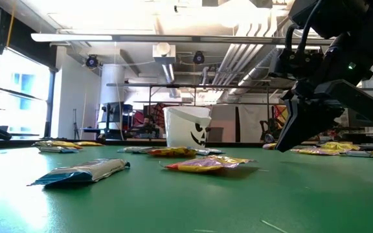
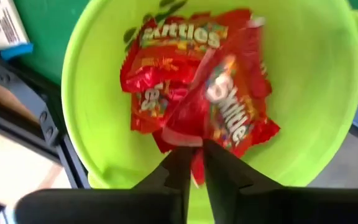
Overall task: Sort candy by brand, put in halloween buckets
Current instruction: Put the red candy into the green bucket, then put the white candy into the black bucket
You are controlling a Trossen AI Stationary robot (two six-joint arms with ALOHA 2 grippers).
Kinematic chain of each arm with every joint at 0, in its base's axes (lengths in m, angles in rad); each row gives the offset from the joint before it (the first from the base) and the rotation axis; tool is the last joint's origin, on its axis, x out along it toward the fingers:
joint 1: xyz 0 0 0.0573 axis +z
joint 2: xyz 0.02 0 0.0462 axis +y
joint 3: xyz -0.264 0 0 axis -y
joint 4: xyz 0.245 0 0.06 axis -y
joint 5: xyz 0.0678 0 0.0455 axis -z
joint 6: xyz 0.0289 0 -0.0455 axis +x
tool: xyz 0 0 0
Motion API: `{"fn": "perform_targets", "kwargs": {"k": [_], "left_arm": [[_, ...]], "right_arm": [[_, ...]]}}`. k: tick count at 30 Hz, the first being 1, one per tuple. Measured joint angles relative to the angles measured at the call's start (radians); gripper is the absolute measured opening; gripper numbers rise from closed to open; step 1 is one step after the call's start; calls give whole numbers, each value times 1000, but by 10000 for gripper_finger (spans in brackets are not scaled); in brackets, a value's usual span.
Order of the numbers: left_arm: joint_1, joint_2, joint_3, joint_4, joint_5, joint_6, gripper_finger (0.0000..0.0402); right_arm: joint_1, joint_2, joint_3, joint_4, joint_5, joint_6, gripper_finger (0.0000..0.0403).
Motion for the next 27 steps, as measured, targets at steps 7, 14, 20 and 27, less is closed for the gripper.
{"fn": "perform_targets", "kwargs": {"k": [7, 14, 20, 27], "left_arm": [[39, -1, 0, -2, 56, 87, 83], [71, -4, 0, -2, 106, 192, 89], [90, -30, 0, -1, 121, 225, 89], [106, -70, 0, -2, 119, 226, 89]], "right_arm": [[0, 0, 0, 0, 0, -12, 23], [0, 0, 0, 0, 0, -11, 61], [0, 0, 0, 0, 0, -7, 75], [0, 0, 0, 0, 0, -7, 75]]}}
